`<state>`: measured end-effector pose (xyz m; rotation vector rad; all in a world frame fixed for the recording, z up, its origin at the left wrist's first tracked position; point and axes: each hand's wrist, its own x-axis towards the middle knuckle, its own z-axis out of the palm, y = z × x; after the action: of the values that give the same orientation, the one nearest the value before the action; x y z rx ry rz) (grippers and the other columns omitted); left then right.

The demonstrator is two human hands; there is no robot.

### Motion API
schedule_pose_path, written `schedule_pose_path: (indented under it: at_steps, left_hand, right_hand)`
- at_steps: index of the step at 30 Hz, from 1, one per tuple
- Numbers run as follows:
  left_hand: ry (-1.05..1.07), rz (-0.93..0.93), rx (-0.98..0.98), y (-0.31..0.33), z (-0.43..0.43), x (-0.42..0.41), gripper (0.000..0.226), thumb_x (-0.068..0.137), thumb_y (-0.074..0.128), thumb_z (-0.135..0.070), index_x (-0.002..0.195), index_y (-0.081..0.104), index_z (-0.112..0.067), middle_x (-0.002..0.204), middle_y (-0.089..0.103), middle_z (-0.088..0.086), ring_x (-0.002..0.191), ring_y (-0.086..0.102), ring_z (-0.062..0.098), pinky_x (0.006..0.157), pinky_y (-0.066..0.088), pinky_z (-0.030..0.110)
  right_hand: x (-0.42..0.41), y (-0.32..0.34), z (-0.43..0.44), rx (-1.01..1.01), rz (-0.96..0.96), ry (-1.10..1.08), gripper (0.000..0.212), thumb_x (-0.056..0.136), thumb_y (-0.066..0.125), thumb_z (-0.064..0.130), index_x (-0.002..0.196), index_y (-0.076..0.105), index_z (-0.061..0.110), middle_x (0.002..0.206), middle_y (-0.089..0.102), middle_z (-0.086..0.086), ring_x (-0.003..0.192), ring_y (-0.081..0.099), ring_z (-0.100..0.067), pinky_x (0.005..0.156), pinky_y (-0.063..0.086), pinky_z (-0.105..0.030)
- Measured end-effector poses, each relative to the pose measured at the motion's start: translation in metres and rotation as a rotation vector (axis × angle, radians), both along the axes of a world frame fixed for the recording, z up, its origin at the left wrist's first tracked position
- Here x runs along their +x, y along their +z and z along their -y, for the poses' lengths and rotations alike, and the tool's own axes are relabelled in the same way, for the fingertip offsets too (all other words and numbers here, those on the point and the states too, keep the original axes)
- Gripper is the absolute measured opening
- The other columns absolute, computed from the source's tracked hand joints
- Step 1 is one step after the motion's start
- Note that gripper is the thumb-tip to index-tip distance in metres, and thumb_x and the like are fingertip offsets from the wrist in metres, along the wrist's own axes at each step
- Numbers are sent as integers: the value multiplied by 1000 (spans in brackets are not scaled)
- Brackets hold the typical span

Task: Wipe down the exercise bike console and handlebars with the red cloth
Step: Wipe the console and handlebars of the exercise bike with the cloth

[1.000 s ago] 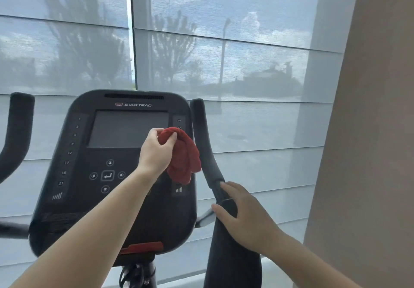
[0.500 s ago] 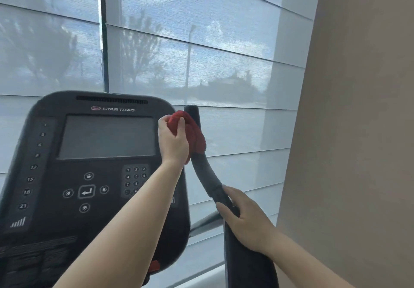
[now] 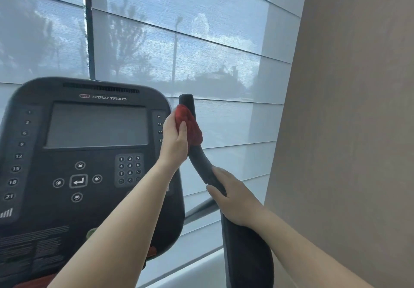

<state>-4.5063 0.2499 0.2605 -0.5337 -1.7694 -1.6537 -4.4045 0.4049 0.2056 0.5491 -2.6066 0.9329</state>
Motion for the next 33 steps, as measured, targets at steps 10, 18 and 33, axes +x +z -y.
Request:
schedule_pose_path:
  at_steps: [10,18,33]
  left_hand:
    - [75,45,177,6,-12,1,42,98,40,-12,139,38,-14,138,46,5,129,41,18,111,31,33]
    - [30,163,172,26,0,-24,34,100,36,-28,133,43,-27,130,54,-1,123,51,24,106,38,42]
    - [-3,194,77,-21,-5,-12,33,99,38,-21,129,43,-12,127,51,18,107,58,30,82,55,42]
  right_hand:
    - [1,0,-4,-153,72,-100,34,92,43,39,125,49,34,91,43,36,83,45,21,68,34,-5]
    - [-3,-4,-6,-146,49,-100,31,91,44,39,114,47,18,119,54,11,85,49,15,67,40,-8]
    - [0,0,-7,-220,68,-13,23,89,48,35,86,53,57,104,60,15,97,52,-3,67,41,-3]
